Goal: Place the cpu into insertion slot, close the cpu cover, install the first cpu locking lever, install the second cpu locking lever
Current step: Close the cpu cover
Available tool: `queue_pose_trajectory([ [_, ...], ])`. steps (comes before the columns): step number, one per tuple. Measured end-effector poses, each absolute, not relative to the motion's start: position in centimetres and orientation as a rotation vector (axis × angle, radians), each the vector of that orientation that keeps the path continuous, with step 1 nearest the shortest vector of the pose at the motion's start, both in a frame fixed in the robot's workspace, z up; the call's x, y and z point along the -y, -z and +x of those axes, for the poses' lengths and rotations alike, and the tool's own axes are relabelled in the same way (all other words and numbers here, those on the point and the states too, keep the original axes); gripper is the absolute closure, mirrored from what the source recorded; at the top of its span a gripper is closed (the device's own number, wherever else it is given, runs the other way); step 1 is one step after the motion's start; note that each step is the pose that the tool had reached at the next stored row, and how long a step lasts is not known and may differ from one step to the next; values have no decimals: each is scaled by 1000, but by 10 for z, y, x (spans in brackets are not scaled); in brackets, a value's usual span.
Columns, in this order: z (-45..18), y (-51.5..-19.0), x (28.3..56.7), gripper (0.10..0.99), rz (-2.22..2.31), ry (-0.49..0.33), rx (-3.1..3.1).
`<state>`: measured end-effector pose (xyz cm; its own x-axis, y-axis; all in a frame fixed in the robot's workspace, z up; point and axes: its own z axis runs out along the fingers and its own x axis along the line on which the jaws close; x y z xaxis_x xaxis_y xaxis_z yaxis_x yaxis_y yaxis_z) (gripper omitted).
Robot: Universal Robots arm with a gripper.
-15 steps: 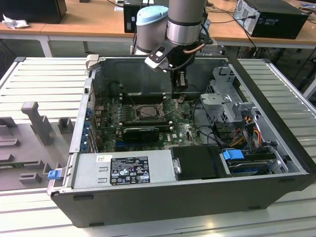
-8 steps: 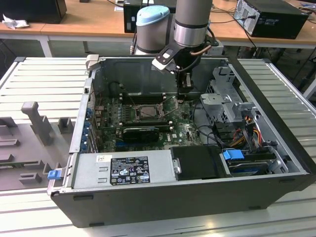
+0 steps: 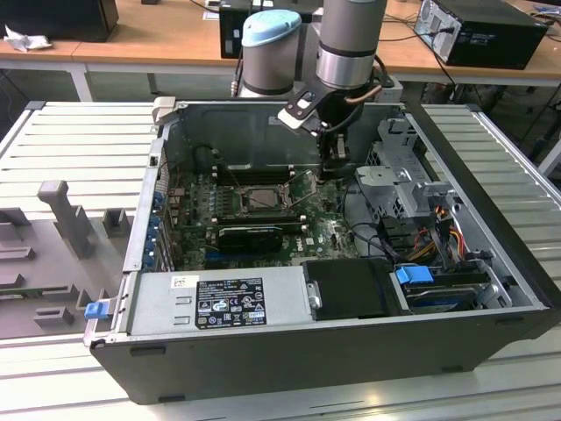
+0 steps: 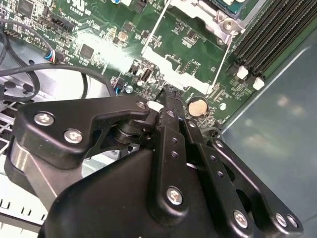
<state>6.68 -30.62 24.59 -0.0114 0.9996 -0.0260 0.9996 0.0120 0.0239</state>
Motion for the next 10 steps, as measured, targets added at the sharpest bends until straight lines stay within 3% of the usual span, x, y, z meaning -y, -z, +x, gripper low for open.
queue_pose_trajectory([
  [10, 42, -246, 306, 980, 2183, 2, -2210],
])
